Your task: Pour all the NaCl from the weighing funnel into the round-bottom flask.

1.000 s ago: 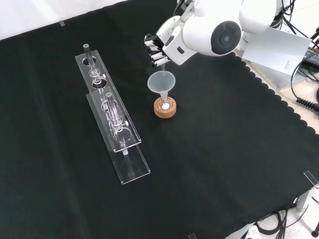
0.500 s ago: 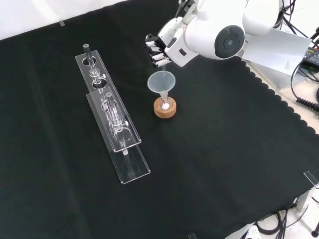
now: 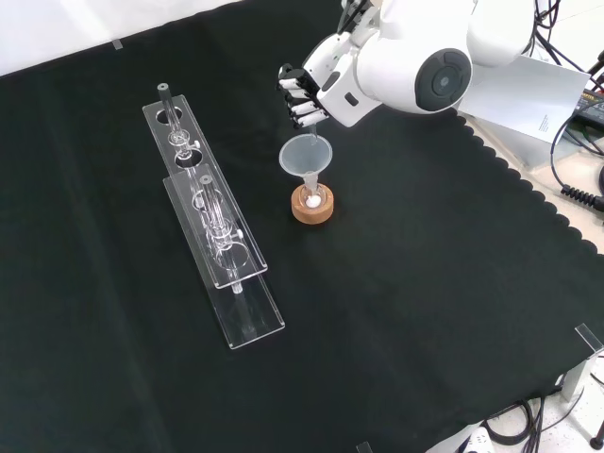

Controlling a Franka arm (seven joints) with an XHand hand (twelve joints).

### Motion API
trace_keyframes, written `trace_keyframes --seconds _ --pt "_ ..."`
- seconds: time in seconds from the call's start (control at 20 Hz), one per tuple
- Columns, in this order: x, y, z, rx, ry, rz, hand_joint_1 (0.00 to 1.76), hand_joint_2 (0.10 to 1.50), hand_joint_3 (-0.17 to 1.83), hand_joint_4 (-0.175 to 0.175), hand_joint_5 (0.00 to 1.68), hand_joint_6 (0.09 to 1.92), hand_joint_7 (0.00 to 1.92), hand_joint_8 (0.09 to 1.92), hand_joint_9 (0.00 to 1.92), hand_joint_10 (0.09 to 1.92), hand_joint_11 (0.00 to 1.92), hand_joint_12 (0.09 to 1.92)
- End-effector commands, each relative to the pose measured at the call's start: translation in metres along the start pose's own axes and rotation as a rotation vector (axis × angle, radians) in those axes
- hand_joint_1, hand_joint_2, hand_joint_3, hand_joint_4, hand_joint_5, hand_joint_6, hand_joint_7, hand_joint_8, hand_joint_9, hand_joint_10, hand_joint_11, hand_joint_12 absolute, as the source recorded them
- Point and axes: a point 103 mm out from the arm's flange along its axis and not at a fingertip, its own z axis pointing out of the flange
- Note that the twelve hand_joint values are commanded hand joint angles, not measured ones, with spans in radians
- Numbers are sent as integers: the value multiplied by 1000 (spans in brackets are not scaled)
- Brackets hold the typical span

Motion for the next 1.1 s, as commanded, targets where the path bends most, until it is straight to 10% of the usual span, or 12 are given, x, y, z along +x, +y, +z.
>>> trace_keyframes --seconds 0.05,0.6,1.1 --pt "2 0 -1 -11 5 1 1279 951 203 -175 1098 826 1141 808 1381 344 1301 685" --pt "-8 -2 11 -14 60 9 1279 954 198 -175 1097 827 1140 809 1382 342 1301 683" --pt "-25 -4 38 -75 305 17 1279 957 192 -175 1097 827 1140 809 1383 339 1292 680"
